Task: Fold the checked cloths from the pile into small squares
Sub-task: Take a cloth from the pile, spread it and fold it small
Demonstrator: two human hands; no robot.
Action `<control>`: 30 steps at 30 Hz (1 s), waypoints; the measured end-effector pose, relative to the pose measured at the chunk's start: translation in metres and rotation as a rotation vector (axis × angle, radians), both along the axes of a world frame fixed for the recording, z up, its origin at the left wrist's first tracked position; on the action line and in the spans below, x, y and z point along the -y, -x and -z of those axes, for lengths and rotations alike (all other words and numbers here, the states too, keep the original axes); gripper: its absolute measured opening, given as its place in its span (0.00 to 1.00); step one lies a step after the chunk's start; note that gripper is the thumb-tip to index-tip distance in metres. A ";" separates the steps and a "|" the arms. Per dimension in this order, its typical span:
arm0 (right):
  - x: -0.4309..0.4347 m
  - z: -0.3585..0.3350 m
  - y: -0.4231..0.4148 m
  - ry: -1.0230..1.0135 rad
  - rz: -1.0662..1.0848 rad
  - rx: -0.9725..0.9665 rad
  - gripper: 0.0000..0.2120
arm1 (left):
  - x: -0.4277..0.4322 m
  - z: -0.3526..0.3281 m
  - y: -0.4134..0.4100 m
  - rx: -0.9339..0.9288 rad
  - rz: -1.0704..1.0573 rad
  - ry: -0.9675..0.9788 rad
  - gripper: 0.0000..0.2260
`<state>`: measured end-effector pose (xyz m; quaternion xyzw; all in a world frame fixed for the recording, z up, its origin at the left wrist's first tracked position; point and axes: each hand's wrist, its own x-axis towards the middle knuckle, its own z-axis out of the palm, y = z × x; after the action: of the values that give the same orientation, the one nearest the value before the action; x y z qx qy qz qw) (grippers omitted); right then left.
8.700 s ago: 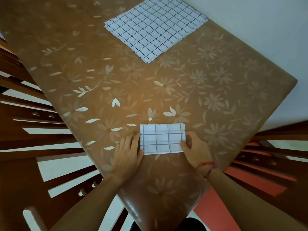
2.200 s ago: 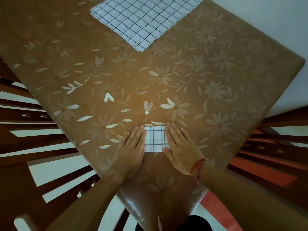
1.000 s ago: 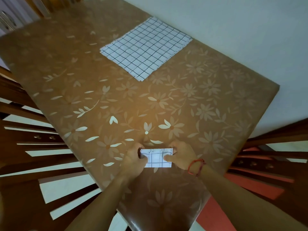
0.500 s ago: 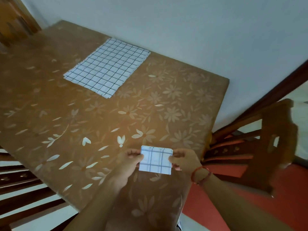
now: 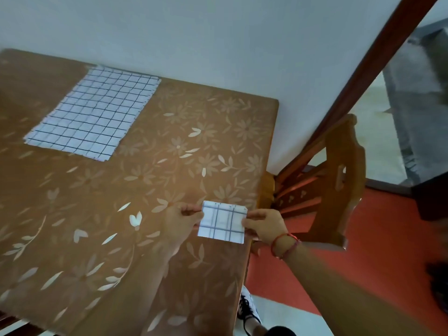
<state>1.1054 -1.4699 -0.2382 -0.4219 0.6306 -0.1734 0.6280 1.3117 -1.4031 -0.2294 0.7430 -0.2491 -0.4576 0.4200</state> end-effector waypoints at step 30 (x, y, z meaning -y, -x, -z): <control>0.058 0.045 -0.038 -0.114 0.037 -0.139 0.08 | 0.075 0.046 -0.027 0.365 0.186 -0.113 0.07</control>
<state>1.1430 -1.5278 -0.2836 -0.3845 0.6892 -0.1192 0.6025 1.3390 -1.4782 -0.2758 0.8097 -0.3624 -0.3655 0.2818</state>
